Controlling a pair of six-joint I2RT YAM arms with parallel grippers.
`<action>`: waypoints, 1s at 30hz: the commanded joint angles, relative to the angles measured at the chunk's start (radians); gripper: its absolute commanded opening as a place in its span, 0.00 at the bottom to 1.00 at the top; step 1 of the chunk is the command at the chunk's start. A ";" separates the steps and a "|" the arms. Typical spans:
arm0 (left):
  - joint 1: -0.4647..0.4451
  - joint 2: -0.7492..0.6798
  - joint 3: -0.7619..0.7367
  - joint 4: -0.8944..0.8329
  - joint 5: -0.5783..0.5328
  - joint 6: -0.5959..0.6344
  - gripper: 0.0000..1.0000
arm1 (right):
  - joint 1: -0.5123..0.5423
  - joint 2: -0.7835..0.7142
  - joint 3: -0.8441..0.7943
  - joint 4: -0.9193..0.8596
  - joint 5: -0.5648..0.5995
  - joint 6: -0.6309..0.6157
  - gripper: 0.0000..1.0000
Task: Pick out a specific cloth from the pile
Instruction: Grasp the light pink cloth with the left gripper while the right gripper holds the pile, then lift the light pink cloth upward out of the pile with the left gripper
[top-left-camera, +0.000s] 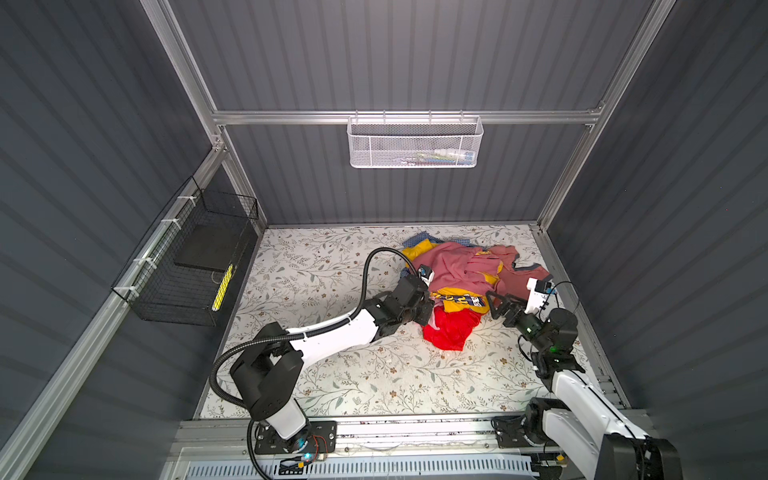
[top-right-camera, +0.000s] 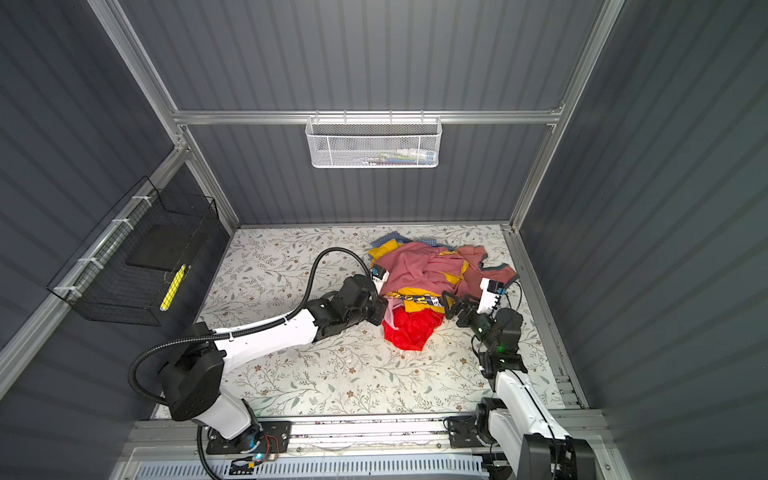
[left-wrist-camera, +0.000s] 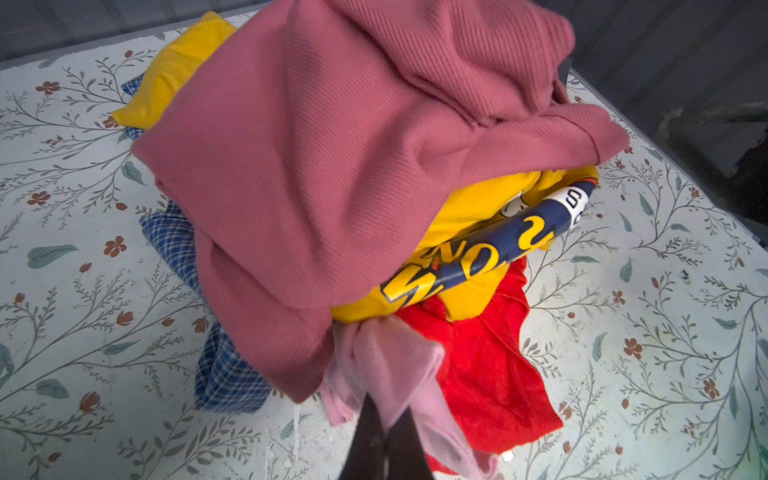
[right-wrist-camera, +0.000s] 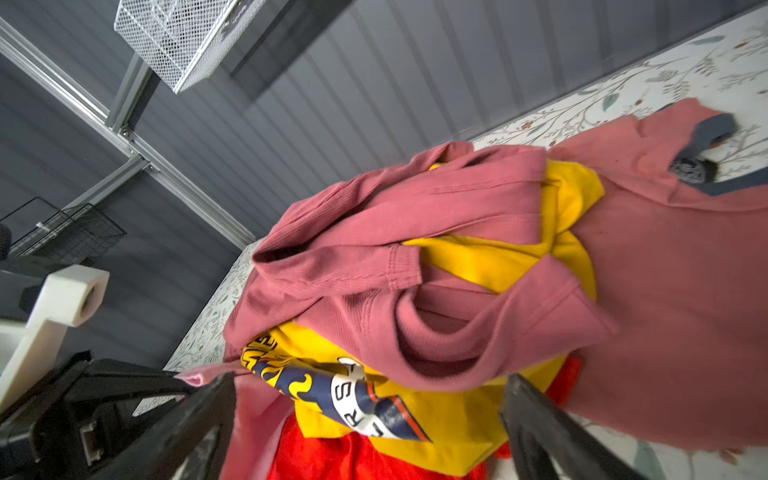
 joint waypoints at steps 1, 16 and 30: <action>-0.016 -0.056 0.034 -0.032 -0.043 0.052 0.00 | 0.019 0.032 0.002 0.077 -0.028 -0.010 0.99; -0.019 -0.137 0.090 -0.086 -0.132 0.189 0.00 | 0.064 0.122 0.009 0.114 -0.033 -0.014 0.99; -0.019 -0.124 0.218 -0.132 -0.175 0.289 0.00 | 0.106 0.152 0.017 0.107 -0.021 -0.055 0.99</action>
